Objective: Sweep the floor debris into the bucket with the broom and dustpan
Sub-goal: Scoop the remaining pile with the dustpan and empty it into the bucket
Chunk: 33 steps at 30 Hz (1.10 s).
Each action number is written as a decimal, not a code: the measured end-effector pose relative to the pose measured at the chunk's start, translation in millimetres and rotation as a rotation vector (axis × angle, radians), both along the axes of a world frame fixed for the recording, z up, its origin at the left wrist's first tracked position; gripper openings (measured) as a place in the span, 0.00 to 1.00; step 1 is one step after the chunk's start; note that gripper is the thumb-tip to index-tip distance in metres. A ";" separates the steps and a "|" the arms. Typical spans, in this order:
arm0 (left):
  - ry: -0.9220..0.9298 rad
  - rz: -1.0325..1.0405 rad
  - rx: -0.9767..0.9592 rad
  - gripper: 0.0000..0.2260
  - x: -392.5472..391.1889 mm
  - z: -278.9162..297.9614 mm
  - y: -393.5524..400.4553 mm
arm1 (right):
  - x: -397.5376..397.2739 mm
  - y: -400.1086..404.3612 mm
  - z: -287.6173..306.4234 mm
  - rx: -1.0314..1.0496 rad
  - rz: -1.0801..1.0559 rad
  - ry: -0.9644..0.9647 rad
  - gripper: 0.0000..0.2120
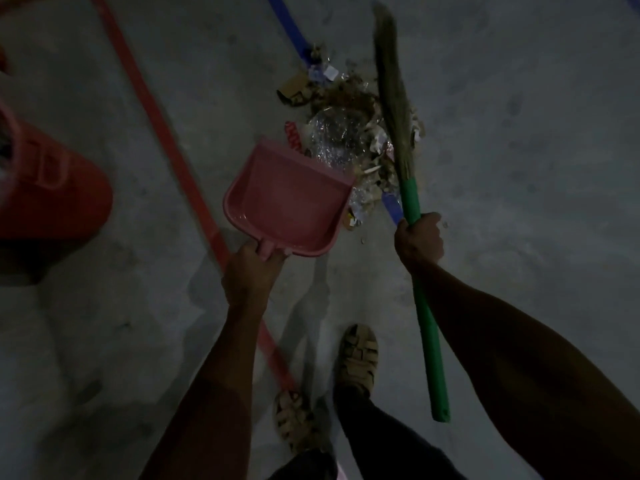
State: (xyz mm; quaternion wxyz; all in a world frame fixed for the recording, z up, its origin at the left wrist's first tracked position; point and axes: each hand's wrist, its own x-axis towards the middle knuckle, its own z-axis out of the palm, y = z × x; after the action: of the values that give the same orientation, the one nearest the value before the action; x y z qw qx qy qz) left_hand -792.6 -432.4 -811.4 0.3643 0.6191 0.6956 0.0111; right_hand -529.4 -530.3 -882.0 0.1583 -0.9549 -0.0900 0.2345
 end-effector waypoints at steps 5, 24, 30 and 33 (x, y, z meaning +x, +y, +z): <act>0.025 -0.088 -0.099 0.21 -6.9 -60.9 3.2 | 18.1 18.7 -55.9 0.083 -0.066 -0.045 0.18; 0.113 -0.350 -0.042 0.19 -44.8 -268.1 66.9 | 17.6 88.2 -236.8 0.094 -0.079 -0.196 0.22; 0.197 -0.442 0.089 0.30 -39.9 -313.4 104.1 | 48.2 95.9 -254.5 0.262 -0.050 -0.179 0.17; 0.207 -0.481 0.163 0.31 -31.0 -320.0 111.1 | 59.1 85.5 -259.8 0.316 0.011 -0.190 0.16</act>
State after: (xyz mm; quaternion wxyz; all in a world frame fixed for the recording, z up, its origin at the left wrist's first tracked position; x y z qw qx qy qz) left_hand -823.6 -321.3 -1131.4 0.2323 0.7918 0.5588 -0.0833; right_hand -470.2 -444.8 -1141.8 0.2957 -0.9355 -0.1457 0.1271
